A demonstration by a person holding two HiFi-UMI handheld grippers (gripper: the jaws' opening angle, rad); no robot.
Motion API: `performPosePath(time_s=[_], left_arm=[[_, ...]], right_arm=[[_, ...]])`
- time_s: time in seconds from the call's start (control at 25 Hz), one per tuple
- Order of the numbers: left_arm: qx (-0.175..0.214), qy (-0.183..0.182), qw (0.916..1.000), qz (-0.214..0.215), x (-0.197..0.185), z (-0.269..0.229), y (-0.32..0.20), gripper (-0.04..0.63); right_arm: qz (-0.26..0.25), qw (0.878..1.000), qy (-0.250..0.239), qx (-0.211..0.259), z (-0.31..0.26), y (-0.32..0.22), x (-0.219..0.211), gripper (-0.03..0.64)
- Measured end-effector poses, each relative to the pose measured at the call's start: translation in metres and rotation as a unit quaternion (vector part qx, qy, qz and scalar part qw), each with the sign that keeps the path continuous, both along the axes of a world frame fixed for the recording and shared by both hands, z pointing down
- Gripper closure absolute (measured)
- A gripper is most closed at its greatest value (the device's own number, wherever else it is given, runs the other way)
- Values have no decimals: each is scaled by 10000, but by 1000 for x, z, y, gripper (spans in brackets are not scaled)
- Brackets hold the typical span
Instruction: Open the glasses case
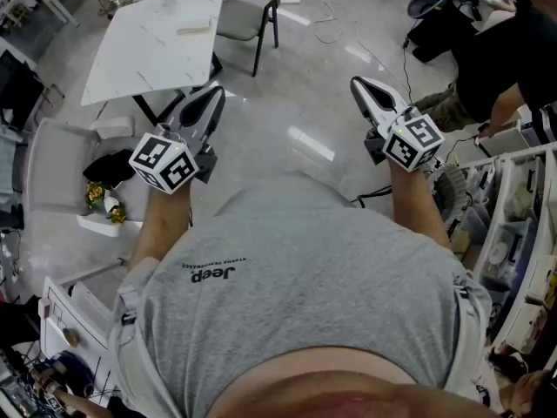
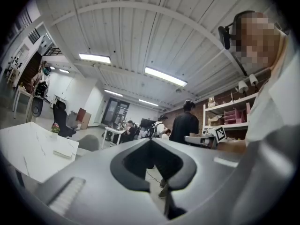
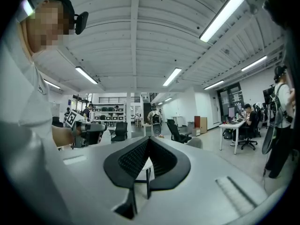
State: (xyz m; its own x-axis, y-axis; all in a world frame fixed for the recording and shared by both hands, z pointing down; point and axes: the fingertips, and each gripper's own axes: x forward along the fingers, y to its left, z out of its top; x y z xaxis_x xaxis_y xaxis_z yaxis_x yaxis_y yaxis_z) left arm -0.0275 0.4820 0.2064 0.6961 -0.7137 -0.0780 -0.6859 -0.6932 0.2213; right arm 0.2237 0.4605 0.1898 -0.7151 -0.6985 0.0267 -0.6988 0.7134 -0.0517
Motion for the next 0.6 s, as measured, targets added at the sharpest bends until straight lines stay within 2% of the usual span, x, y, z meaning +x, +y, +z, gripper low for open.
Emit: performPosePath(time_s=[0.28,0.32,0.4,0.48,0.6], left_arm=[[61,-106,9999,71,15,1,-3,569],[72,-118,9998,126,19,0,-3,522],[85,-165,9996,214,29,-2,-3,240],[118,-201,9995,199,37,-5,-4,174],[145,-221,9995,150,50,-7,-5,150]], right_arm=[[-42,10000,-83,31,0,-4,12,614],[-61,9999,-89,36,0,-4,14,614],[-97,9999,-104,46,-2,-4,20,614],[-127,9998,-127,55,-3,-5,26,614],[-169,9997,-173,55,-4,-7,39,614]])
